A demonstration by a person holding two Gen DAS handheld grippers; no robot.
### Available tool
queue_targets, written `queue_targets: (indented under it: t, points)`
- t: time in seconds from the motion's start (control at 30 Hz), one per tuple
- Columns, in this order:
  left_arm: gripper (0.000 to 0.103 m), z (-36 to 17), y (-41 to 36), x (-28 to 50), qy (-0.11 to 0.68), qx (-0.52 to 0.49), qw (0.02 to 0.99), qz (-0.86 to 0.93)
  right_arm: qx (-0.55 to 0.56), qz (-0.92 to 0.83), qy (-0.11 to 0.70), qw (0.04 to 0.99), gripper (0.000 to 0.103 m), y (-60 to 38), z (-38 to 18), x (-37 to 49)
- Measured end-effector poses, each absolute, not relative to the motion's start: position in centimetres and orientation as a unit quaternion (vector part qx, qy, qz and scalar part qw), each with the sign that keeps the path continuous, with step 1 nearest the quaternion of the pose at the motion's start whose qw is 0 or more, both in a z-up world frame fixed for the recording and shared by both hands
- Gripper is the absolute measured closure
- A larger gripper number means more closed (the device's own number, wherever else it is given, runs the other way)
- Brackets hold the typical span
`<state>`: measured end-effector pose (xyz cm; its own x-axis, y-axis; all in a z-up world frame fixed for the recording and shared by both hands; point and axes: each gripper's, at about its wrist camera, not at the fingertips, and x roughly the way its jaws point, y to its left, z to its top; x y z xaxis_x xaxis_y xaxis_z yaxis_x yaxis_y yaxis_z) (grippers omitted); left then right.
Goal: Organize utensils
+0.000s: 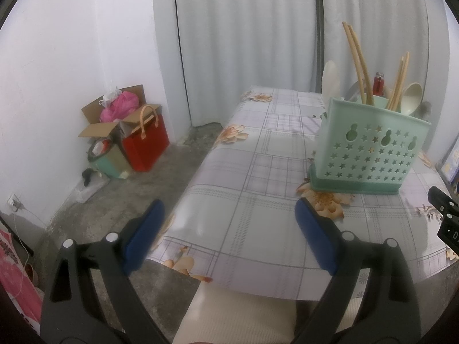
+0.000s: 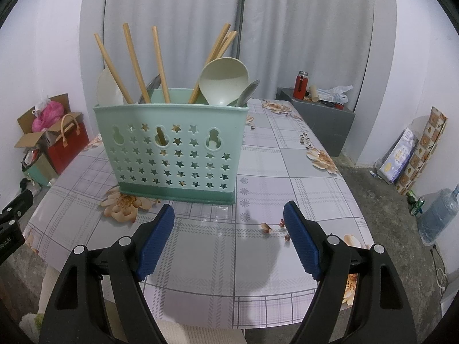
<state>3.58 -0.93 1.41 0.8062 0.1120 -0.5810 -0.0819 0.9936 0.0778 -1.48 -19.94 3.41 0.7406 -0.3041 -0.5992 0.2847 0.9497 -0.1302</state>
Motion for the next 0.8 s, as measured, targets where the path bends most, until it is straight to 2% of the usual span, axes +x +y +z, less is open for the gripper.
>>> queue_targets:
  t: [0.8]
  points:
    - [0.015, 1.43, -0.84, 3.52, 0.307, 0.023, 0.950, 0.051, -0.022, -0.163, 0.321, 0.933, 0.027, -19.81, 3.54, -1.75]
